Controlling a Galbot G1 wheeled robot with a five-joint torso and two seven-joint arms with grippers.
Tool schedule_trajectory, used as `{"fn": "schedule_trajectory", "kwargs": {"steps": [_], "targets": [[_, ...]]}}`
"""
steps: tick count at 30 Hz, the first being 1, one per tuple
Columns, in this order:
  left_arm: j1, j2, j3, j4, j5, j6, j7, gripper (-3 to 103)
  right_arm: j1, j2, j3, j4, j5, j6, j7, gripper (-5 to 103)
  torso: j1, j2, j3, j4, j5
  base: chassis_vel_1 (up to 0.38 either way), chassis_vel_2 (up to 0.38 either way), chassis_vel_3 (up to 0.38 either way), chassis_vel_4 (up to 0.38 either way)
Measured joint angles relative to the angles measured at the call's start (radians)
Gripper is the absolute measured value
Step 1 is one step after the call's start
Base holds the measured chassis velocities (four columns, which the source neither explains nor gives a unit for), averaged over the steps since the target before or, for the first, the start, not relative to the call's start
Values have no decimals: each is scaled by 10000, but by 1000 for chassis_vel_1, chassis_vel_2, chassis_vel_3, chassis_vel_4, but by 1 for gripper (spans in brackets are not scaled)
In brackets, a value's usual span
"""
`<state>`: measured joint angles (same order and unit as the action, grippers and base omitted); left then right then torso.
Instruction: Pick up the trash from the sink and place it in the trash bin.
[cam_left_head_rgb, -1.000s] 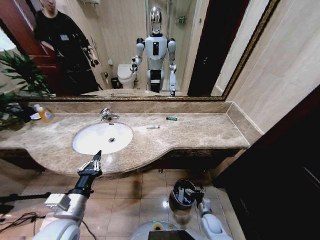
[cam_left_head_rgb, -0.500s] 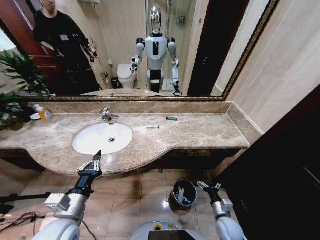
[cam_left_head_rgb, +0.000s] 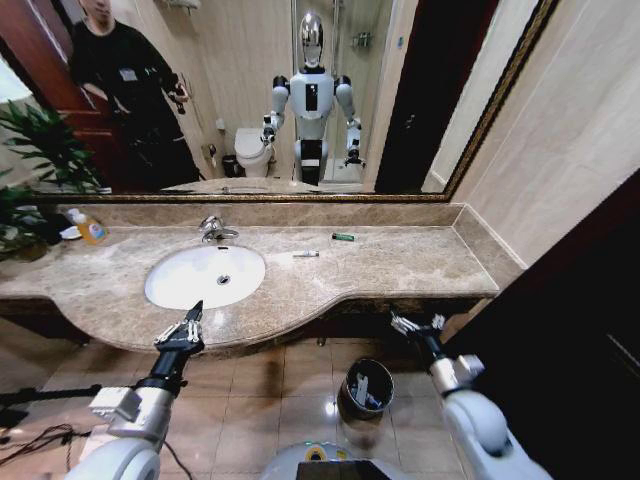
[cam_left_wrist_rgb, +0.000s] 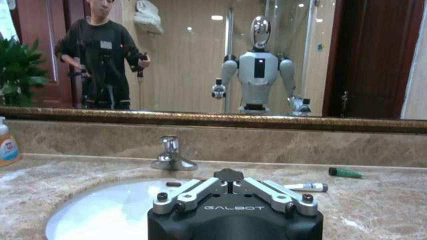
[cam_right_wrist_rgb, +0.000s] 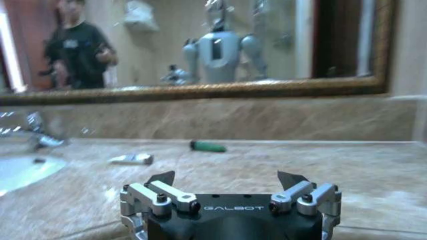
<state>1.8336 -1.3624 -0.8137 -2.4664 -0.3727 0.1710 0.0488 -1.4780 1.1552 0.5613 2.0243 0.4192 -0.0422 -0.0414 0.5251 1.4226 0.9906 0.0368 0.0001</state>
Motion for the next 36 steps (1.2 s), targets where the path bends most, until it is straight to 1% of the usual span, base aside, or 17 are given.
{"fn": "schedule_trajectory", "kwargs": {"steps": [1,5,6,7,9,11,14,17,19,21,22,23,25,27,29,33,36], "targets": [[0,0,0,0,0,0,0,0,0,0,0,0,0,0,0,100,0,0,0,0,0,0,0,0,0],[0,0,0,-1,0,0,-1,0,1315,-101,-442,-738,-84,-748,-693,100,0,0,0,0,1,0,0,0,0],[0,0,0,-1,0,0,-1,0,1315,-101,-442,-738,-84,-748,-693,100,0,0,0,0,1,0,0,0,0],[0,0,0,-1,0,0,-1,0,1815,-189,-577,-980,-37,-964,-1116,100,0,0,0,0,-2,0,0,0,0],[0,0,0,0,0,0,0,0,2070,-241,-657,-1118,-18,-1048,-1321,100,0,0,0,0,-1,0,0,0,0],[0,0,0,0,0,0,-1,0,2888,-523,-1122,-1635,98,-1192,-1673,100,0,0,1,-1,0,0,0,0,0],[0,0,0,-1,0,0,-1,0,3512,-810,-1666,-2069,280,-1212,-1742,100,0,0,1,0,0,0,0,0,0],[0,0,-1,-1,0,0,-3,0,4712,-1303,-2742,-2814,962,-1505,-1912,100,1,0,1,-1,-2,0,0,0,0],[0,0,0,0,0,0,-1,0,5018,-1378,-3023,-2972,1160,-1619,-2003,100,1,0,1,-2,-2,0,0,0,0],[0,0,0,0,0,0,-1,0,5671,-1472,-3519,-3312,1364,-1720,-2322,100,0,-1,1,-2,-1,0,0,0,0],[0,0,0,0,0,0,1,0,6343,-1522,-3954,-3668,1365,-1730,-2750,100,0,0,1,-1,-1,0,0,0,0],[0,0,0,0,0,0,1,0,6343,-1522,-3954,-3668,1365,-1730,-2750,100,0,0,1,-1,-1,0,0,0,0],[0,0,0,-1,0,0,1,0,7415,-1533,-4619,-4326,1329,-1738,-3532,100,0,-1,0,0,-1,0,0,0,0],[0,0,0,0,0,0,1,0,7825,-1486,-4877,-4619,1321,-1749,-3770,100,0,-1,1,-1,-4,0,0,0,0],[0,0,0,0,0,0,0,0,8828,-1165,-5548,-5540,1310,-1813,-4358,100,0,-1,1,0,-2,0,0,0,0],[0,0,0,0,0,0,-1,0,9640,-782,-6202,-6440,1240,-1826,-4668,100,0,-1,1,1,-2,0,0,0,0],[0,0,0,0,0,0,-1,0,10034,-577,-6503,-6907,1088,-1849,-4669,100,0,-1,1,1,-1,0,0,0,0]]}}
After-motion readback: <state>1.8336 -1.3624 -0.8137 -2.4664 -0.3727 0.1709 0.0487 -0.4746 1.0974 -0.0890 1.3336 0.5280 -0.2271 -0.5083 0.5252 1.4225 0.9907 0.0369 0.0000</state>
